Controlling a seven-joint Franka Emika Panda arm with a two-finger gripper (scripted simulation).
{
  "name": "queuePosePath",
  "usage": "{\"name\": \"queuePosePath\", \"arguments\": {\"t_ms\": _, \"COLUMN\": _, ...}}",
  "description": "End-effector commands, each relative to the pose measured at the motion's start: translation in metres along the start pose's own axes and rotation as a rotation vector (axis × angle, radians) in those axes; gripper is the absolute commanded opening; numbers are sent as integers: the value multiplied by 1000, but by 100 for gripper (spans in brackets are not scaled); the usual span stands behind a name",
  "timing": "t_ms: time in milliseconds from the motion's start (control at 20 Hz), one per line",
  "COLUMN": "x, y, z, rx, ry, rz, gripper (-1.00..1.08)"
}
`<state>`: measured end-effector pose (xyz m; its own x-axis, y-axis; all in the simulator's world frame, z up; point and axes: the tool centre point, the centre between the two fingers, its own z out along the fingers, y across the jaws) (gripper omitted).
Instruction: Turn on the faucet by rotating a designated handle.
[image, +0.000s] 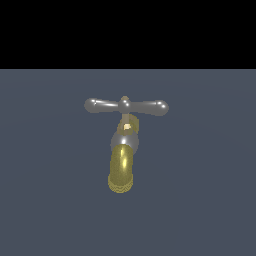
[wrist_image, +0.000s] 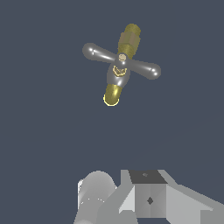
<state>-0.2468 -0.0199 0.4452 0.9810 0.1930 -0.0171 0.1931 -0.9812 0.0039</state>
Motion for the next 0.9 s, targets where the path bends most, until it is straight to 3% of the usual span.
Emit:
{"name": "queuePosePath", "arguments": {"t_ms": 0, "x": 2, "y": 6, "z": 12, "rx": 0, "ry": 1, "rz": -58, "gripper": -100}}
{"name": "queuePosePath", "arguments": {"t_ms": 850, "x": 25, "y": 44, "z": 98, "rx": -4, "ry": 6, "rz": -486, "gripper": -100}}
